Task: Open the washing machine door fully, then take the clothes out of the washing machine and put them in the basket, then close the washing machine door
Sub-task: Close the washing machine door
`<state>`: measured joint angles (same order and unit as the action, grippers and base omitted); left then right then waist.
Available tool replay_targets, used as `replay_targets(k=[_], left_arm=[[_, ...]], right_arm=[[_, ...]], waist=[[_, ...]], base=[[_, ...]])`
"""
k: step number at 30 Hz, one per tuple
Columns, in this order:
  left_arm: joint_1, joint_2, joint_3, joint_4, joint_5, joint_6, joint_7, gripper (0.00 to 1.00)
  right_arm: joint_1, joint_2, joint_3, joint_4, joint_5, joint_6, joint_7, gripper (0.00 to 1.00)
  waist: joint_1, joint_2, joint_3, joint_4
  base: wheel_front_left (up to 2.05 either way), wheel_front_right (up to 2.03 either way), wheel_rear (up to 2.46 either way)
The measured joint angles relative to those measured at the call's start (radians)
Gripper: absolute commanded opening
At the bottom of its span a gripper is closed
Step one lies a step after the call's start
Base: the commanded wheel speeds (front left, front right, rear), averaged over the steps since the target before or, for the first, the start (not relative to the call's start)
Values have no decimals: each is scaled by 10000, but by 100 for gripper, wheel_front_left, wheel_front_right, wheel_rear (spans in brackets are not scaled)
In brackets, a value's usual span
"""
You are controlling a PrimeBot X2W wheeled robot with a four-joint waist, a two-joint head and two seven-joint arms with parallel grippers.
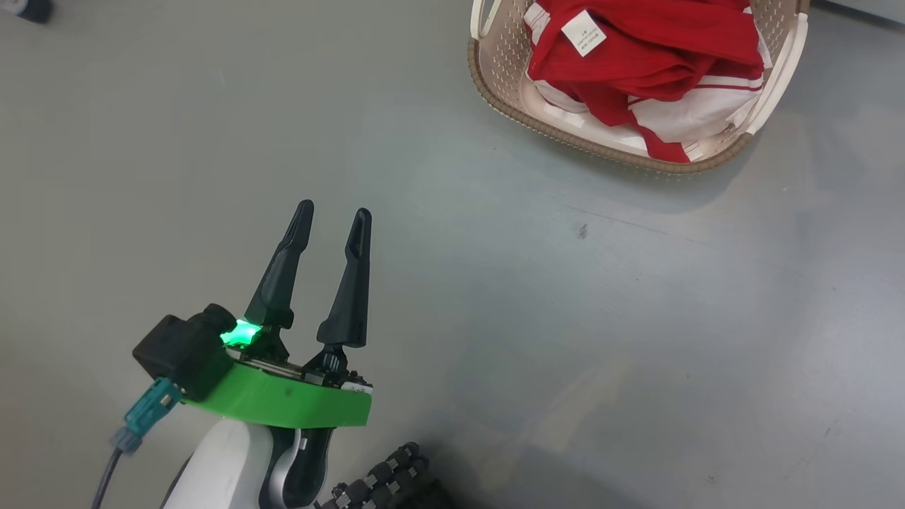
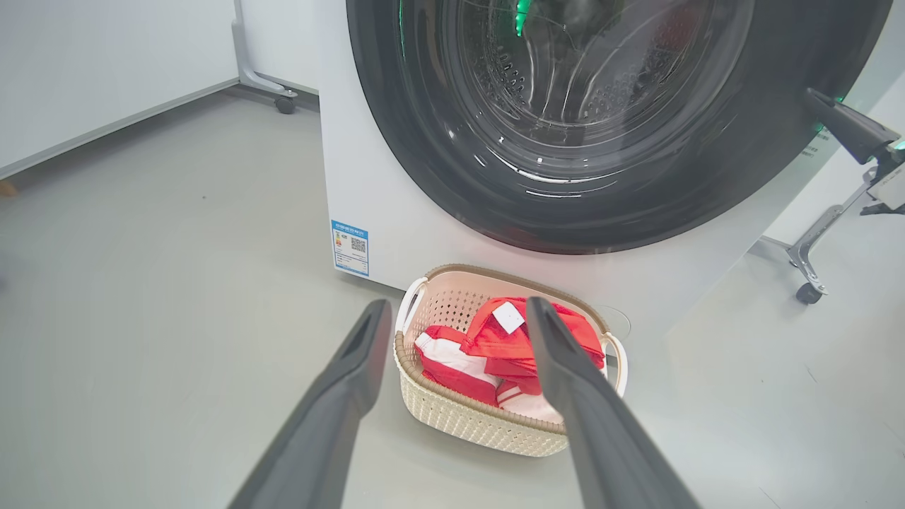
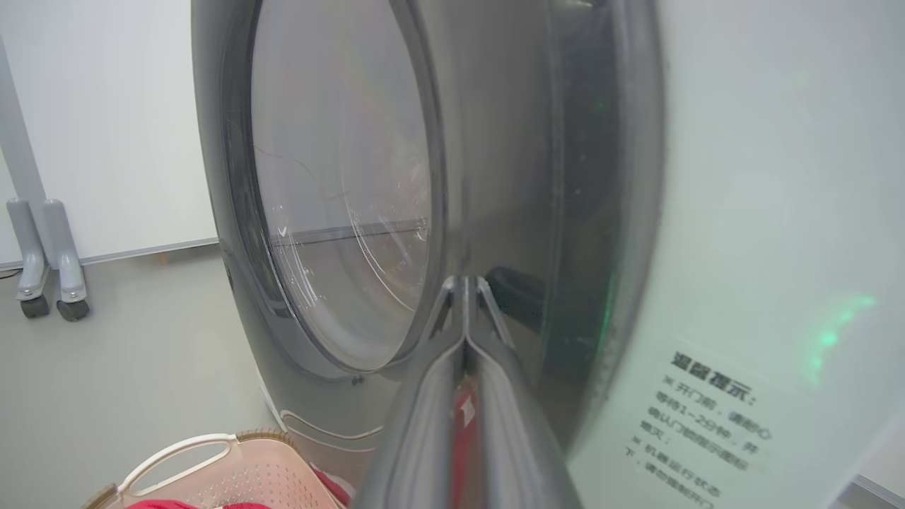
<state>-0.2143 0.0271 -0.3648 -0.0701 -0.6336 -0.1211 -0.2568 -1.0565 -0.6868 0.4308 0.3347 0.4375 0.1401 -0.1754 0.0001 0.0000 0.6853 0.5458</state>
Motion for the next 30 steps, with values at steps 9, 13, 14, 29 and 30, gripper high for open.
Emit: replay_targets(k=[9,13,14,29,30], left_arm=[[-115,-15,132,303,4,0,0,100],[-115,-15,397,491,4,0,0,100],[-115,-15,416,562,8,0,0,100],[190,-13,1028,1344,742,0,0,100],[267,-12,1083,1402,825,0,0,100]], right_arm=[[831,33,61,926,6,-54,-485,0],[1389,217,73,1193,23,-96,-593,0],[1576,313,73,1252,50,-96,-606,0],[4245,1954,-738,1212,1166,-433,-775,0],[4372,2054,-825,1083,1166,-464,-775,0]], waist=[[0,0,-537,-40],[0,0,-834,-80],[0,0,-948,-101],[0,0,-2800,-966],[-1,0,-2927,-1064]], base=[[0,0,0],[0,0,0],[0,0,0],[0,0,0],[0,0,0]])
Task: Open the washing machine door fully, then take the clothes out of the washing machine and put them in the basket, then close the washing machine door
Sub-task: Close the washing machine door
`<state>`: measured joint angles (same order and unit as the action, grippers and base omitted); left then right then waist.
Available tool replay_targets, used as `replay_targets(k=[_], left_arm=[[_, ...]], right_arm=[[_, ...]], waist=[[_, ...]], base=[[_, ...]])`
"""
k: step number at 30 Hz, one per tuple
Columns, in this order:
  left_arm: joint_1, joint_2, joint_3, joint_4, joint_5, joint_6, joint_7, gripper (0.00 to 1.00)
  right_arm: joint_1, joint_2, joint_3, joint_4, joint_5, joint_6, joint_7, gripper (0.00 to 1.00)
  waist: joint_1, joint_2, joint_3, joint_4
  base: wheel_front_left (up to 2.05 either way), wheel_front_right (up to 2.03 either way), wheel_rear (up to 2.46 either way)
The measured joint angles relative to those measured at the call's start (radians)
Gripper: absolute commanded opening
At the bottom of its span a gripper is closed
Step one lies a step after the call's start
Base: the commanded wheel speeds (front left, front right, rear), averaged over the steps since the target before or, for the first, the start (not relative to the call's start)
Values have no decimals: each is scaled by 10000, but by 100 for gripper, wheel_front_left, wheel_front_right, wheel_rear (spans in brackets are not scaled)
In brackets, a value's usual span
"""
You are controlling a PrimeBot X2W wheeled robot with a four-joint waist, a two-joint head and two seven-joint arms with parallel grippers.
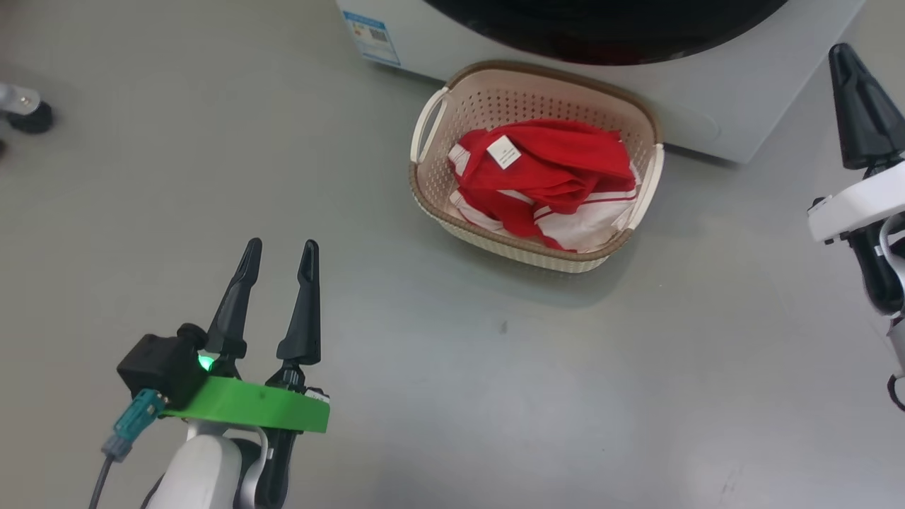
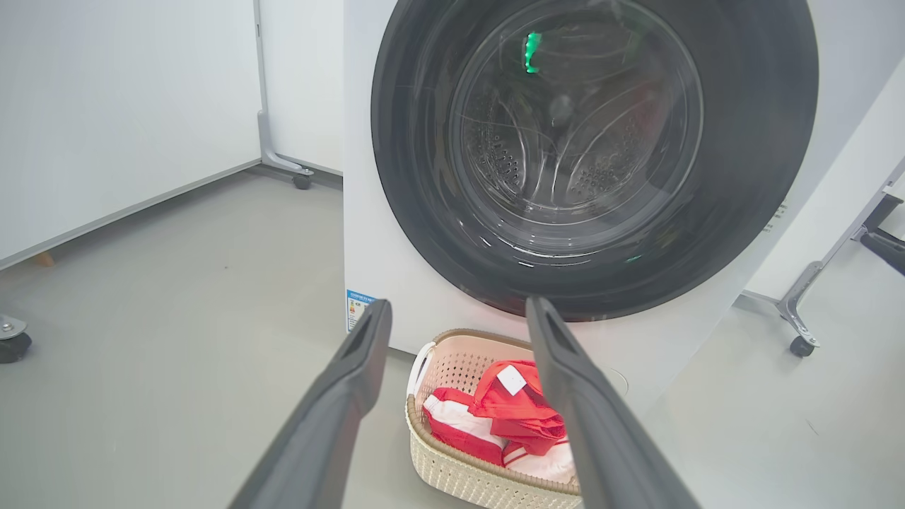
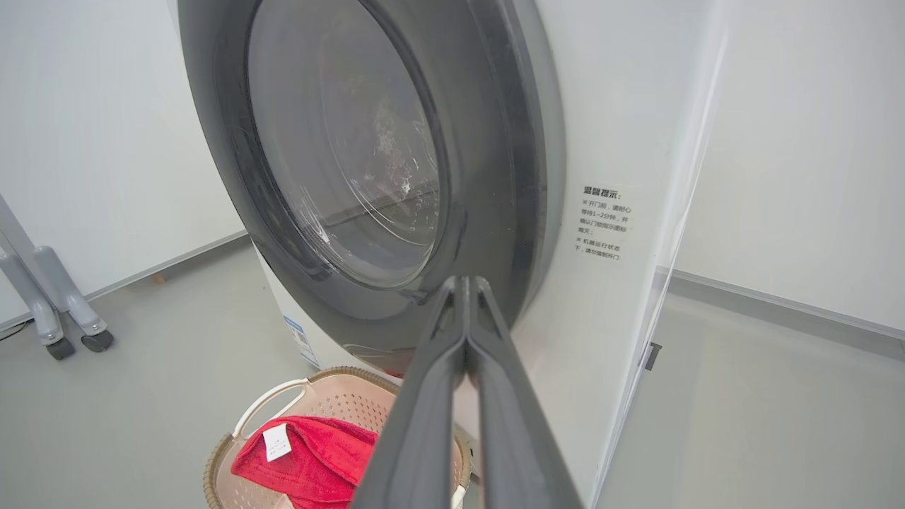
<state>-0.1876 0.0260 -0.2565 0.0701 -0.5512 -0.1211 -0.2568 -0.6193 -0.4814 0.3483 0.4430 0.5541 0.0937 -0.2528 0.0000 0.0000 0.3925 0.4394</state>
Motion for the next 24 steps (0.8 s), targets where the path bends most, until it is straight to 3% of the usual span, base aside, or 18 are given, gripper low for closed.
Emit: replay_targets(k=[14,24], left_arm=[[1244,35,662,533,669,0,2,100],[1897,92,1252,464,821,0,0,100]], right_arm=[[2449,1166,-748,-763,-40,-360,0,0],[3885,1490,-1110,-1327,-359,-713,0,0]], waist=[[0,0,-1889,-1387],[0,0,-2892,-2502]], base=[[0,0,0],[0,0,0]])
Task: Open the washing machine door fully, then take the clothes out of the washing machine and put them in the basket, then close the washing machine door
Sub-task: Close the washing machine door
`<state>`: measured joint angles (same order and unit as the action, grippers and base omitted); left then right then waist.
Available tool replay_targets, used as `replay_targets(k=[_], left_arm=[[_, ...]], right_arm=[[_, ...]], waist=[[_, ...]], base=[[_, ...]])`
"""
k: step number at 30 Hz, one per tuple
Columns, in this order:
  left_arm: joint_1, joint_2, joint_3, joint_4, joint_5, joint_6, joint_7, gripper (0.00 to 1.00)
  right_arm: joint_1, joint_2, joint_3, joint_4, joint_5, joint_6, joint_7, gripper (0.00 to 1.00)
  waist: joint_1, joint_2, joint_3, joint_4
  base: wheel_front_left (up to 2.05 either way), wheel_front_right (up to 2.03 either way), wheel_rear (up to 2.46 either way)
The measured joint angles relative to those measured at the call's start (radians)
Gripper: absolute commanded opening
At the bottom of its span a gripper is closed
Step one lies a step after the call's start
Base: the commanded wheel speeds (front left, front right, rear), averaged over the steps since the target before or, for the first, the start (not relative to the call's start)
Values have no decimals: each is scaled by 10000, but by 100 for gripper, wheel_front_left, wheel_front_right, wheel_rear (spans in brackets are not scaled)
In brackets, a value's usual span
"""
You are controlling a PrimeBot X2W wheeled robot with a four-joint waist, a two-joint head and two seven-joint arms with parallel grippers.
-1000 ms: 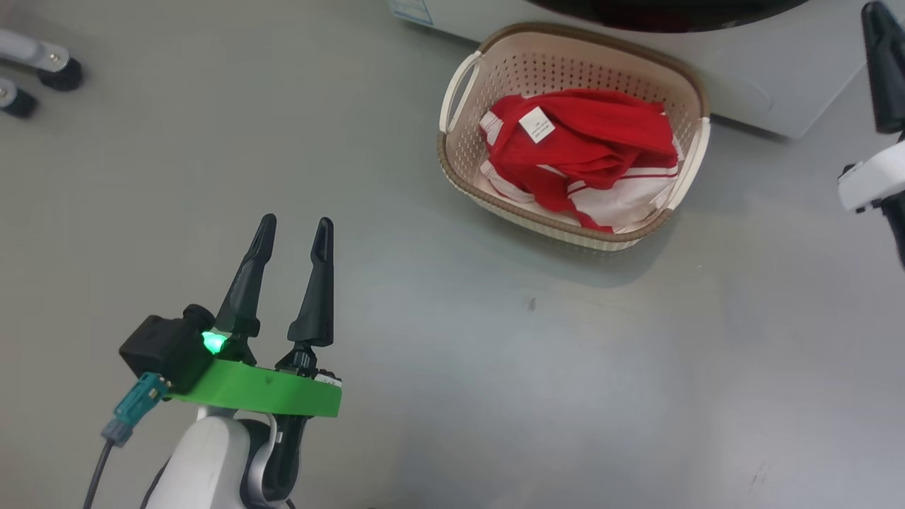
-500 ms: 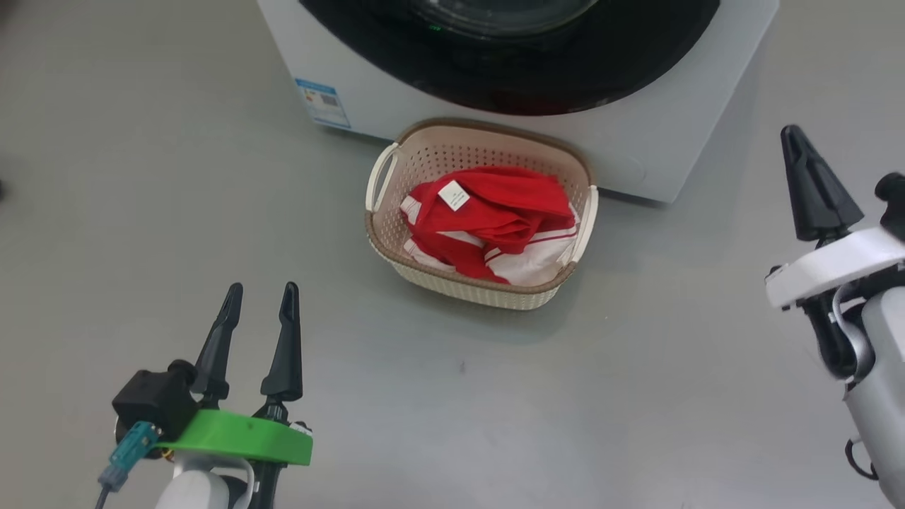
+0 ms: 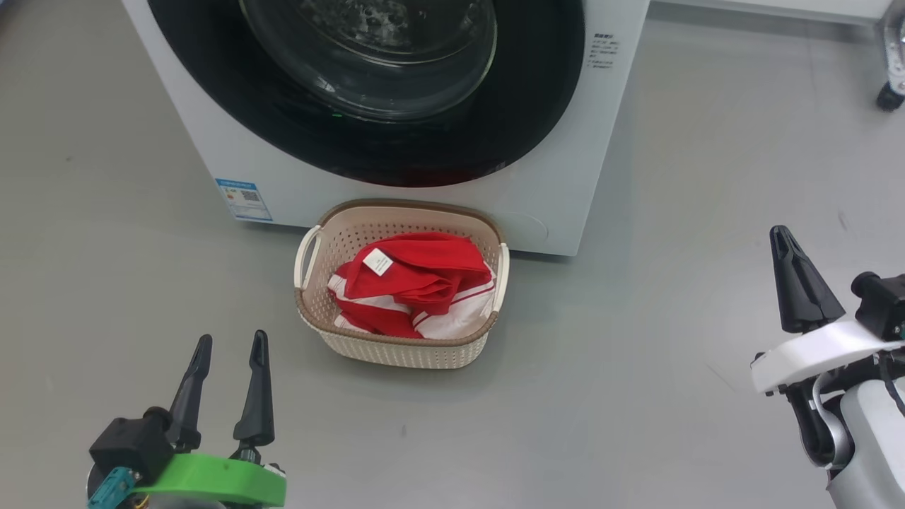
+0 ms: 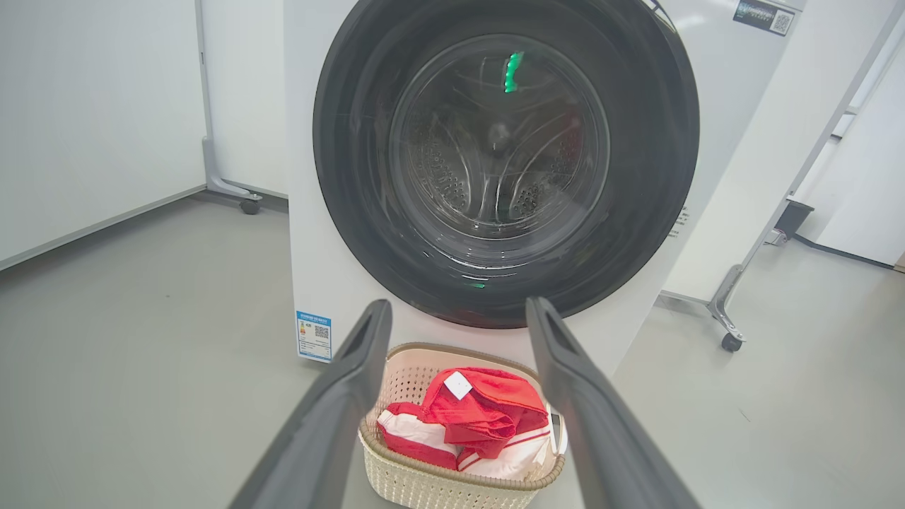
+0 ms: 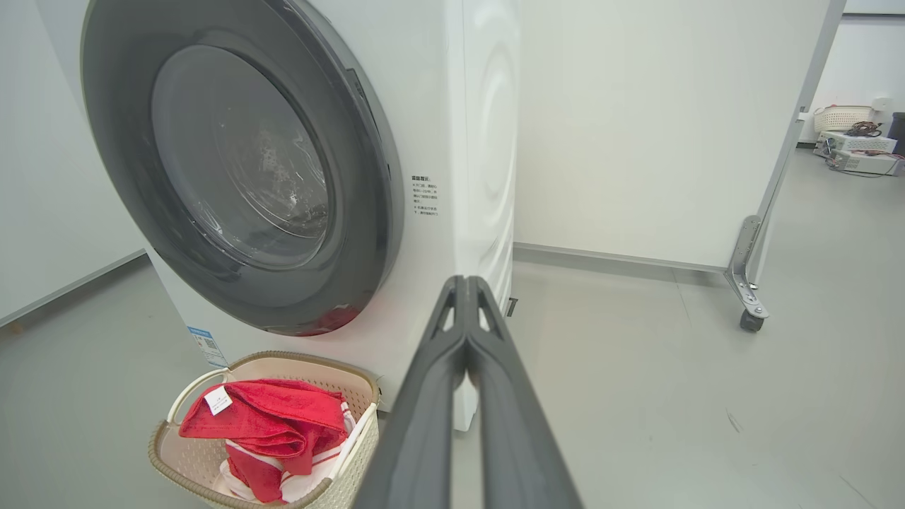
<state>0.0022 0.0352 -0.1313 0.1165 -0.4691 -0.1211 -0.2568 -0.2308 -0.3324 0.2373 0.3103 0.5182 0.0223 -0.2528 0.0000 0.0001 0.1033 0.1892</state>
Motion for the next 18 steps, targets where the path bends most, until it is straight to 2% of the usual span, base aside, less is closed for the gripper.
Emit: replay_targets(k=[7,12,18], left_arm=[[292,10,255,-46,48,0,2,100],[328,15,209,-44,67,0,2,100],[421,25,395,-50,69,0,2,100]], right_arm=[[881,209,-416,-410,-186,-178,0,0],[1553,343,-803,-734,-234,-441,0,0],[1969,646,-857,-1064,-466,-441,0,0]], waist=[[0,0,-426,-683],[0,0,-640,-1025],[0,0,-790,-1271]], base=[[0,0,0],[0,0,0],[0,0,0]])
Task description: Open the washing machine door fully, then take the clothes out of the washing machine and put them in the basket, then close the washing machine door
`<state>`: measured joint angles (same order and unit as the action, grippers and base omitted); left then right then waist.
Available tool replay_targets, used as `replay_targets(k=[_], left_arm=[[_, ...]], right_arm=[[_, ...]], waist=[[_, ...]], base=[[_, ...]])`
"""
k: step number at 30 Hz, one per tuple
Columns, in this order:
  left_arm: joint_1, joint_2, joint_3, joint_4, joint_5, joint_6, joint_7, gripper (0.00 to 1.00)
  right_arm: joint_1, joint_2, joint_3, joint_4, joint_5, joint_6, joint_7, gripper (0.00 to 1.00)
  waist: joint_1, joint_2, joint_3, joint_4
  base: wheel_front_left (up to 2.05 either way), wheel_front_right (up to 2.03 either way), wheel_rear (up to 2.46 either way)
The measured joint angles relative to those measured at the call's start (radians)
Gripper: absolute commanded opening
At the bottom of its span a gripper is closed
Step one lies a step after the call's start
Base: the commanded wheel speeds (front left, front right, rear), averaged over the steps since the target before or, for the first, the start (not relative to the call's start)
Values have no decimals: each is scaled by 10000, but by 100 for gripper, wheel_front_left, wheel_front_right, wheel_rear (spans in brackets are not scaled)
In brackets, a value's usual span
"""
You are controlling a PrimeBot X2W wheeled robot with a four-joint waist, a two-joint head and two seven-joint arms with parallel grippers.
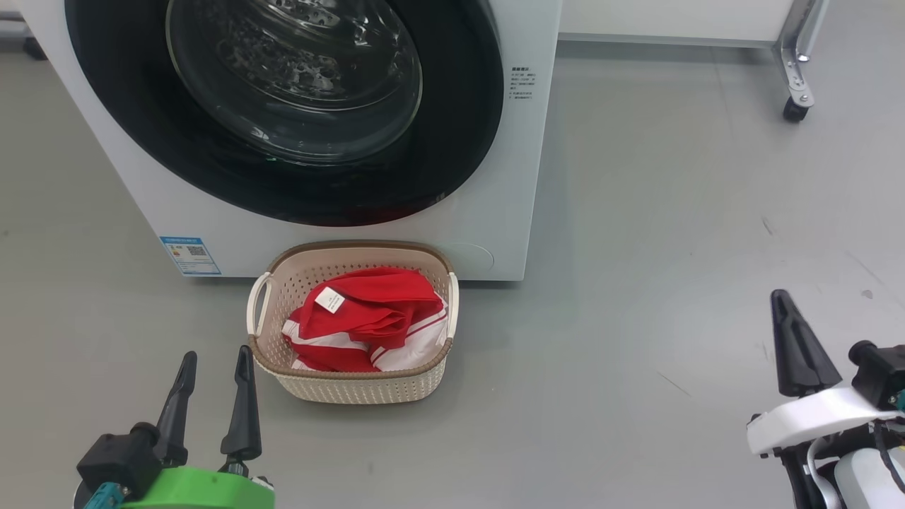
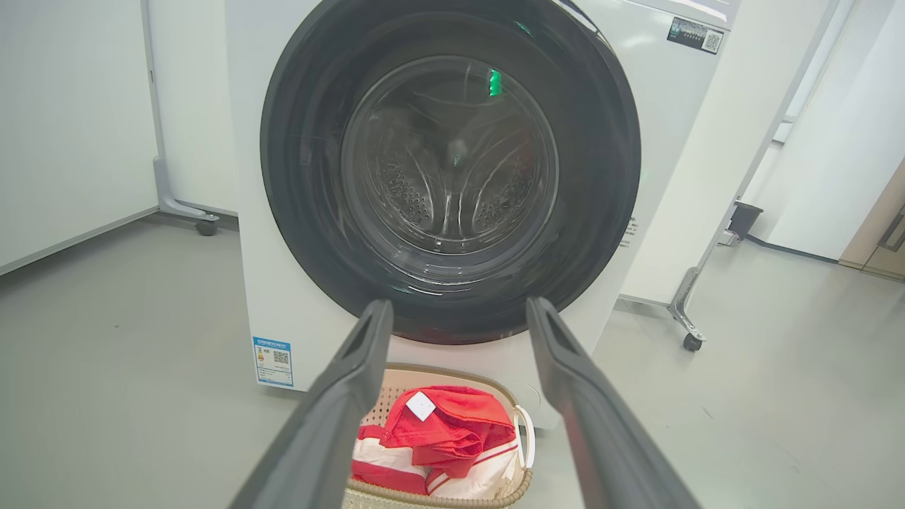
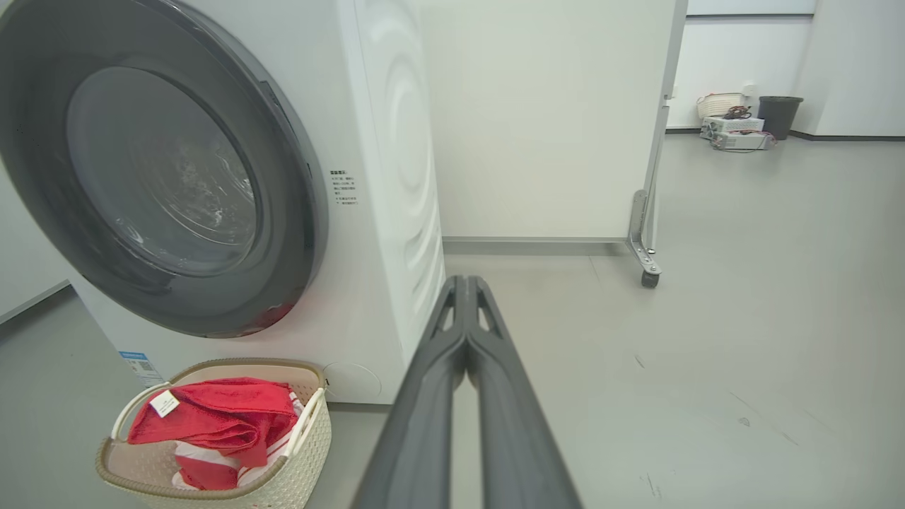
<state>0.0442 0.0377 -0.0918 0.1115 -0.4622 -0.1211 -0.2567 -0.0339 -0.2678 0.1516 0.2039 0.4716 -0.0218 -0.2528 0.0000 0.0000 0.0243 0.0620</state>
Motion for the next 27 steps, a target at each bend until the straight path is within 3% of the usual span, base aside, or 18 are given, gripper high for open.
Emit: replay_targets(k=[2,3,4,27], left_arm=[[8,4,-8,8,0,0,0,100],[8,2,-25,10,0,0,0,100],[8,2,-31,4,0,0,0,100],[12,2,-52,52,6,0,0,100]], right_arm=[[217,81,-75,-134,-157,-46,0,0],[313,81,-157,-194,-261,-132,0,96],[396,82,-236,-230,-301,-169,0,100],[1039,487,-719,-800,-792,-63,0,100]], waist=[[0,0,-58,-103],[0,0,-73,-126],[0,0,-83,-143],[0,0,-110,-326]], base=[[0,0,0],[0,0,0],[0,0,0],[0,0,0]])
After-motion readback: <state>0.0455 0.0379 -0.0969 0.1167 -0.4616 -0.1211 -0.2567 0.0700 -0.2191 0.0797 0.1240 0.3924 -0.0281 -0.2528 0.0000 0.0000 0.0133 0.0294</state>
